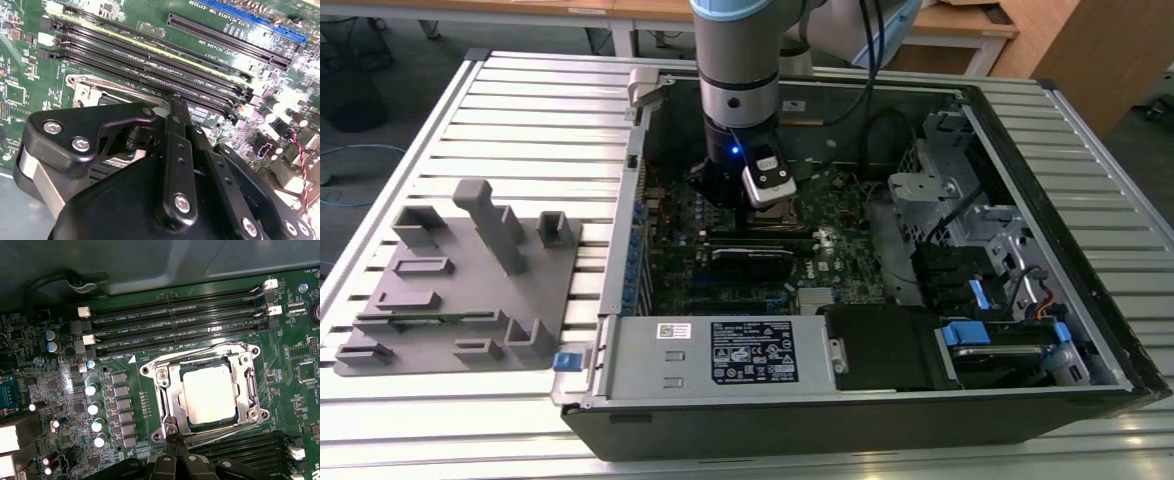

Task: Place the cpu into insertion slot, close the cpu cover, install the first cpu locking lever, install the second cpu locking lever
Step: 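Install the second cpu locking lever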

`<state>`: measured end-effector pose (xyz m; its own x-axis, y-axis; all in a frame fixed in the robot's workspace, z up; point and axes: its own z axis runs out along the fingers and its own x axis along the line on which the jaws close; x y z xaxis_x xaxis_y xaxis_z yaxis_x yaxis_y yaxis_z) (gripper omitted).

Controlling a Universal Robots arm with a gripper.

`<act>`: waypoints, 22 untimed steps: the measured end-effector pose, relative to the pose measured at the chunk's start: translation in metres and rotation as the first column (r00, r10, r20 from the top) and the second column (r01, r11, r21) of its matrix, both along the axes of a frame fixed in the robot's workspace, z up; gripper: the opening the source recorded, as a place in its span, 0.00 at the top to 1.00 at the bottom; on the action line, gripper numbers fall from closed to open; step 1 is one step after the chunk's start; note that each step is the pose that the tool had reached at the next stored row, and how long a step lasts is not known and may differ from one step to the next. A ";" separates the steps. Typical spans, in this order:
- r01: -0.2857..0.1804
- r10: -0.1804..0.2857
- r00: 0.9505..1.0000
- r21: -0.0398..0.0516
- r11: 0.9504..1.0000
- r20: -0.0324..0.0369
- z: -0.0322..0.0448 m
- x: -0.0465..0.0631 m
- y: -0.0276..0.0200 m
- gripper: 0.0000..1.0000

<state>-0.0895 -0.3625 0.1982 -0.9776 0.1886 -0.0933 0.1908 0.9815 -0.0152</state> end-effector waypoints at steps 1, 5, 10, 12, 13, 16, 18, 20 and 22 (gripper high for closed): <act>0.000 0.000 1.000 0.000 1.000 0.000 0.0000 0.000 0.0000 0.89; 0.000 0.000 1.000 0.000 1.000 0.000 0.0027 0.000 0.0000 0.89; 0.000 0.000 1.000 0.000 1.000 0.000 0.0075 0.000 0.0000 0.89; 0.000 0.000 1.000 0.001 1.000 0.000 0.0083 0.000 -0.0002 0.89; 0.000 0.000 1.000 0.004 1.000 0.000 0.0084 0.000 -0.0007 0.89; 0.000 0.000 1.000 0.034 0.999 0.000 0.0086 0.000 -0.0033 0.89; 0.000 0.000 1.000 0.058 0.998 0.000 0.0086 0.000 -0.0053 0.89; 0.000 0.000 1.000 0.074 0.997 0.000 0.0086 0.000 -0.0072 0.89; 0.000 0.000 1.000 0.081 0.997 0.000 0.0085 0.000 -0.0089 0.89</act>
<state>-0.0895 -0.3713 0.2067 -0.9776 0.1954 -0.0779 0.1907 0.9796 0.0640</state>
